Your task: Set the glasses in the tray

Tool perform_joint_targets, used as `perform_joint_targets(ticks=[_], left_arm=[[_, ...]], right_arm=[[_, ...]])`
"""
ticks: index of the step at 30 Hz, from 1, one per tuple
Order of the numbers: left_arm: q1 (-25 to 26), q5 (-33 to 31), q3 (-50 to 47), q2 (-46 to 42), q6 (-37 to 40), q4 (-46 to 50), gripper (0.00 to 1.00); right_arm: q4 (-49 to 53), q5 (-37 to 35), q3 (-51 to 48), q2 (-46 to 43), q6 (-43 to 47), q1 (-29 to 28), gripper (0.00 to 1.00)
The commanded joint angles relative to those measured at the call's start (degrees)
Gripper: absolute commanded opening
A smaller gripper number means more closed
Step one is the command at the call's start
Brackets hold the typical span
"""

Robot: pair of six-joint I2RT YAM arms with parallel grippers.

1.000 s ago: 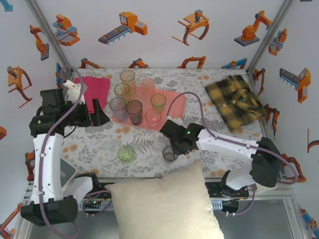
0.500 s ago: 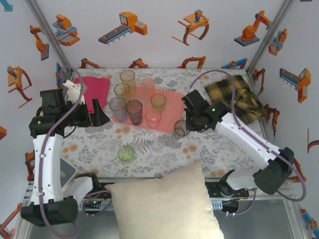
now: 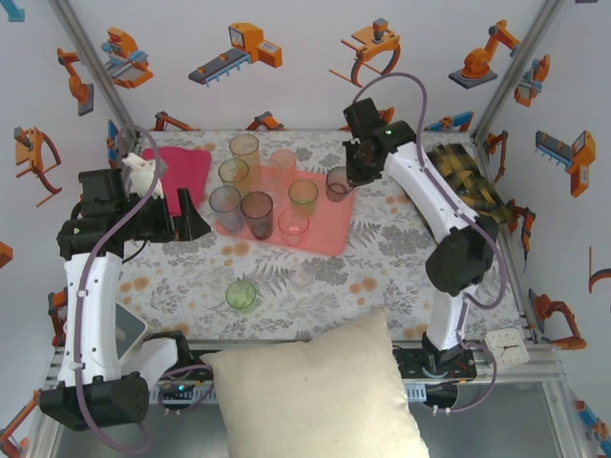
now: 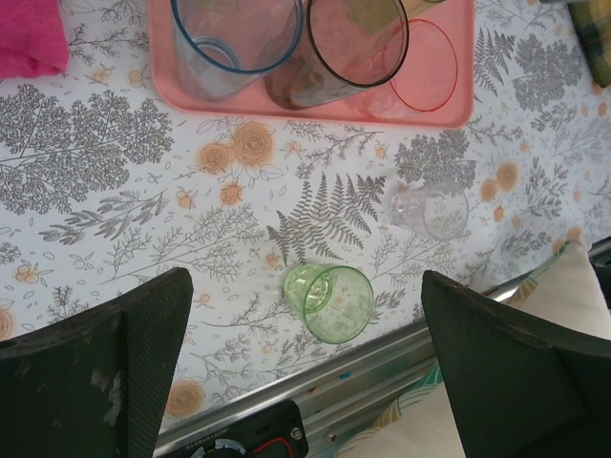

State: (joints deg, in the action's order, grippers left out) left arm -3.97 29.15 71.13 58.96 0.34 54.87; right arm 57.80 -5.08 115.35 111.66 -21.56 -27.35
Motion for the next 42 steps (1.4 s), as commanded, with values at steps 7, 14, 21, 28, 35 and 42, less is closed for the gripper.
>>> perform_joint_targets(ticks=[7, 14, 21, 28, 35, 42], left_arm=[[-0.8, -0.6, 2.3, 0.9, 0.1, 0.3, 0.97], [-1.0, -0.5, 2.5, 0.7, 0.0, 0.8, 0.97], [-1.1, -0.5, 1.9, 0.7, 0.0, 0.5, 0.97], [-1.2, -0.4, 1.6, 0.7, 0.0, 0.3, 0.97], [-1.4, -0.6, 1.2, 0.1, 0.1, 0.3, 0.97], [-1.4, -0.4, 0.7, -0.3, 0.1, 0.1, 0.97]], right_arm=[[-0.9, 1.2, 20.0, 16.4, 0.0, 2.1, 0.04], [-1.6, 2.0, 28.7, 23.9, -2.3, 3.3, 0.04], [-4.3, 3.5, 28.0, 26.3, -3.7, 3.5, 0.05], [-7.3, 4.9, 24.9, 27.1, -4.7, 3.5, 0.06], [-7.4, 4.8, 24.8, 28.4, -4.7, 3.5, 0.07], [-7.7, 5.3, 24.3, 29.4, -5.2, 3.5, 0.07]])
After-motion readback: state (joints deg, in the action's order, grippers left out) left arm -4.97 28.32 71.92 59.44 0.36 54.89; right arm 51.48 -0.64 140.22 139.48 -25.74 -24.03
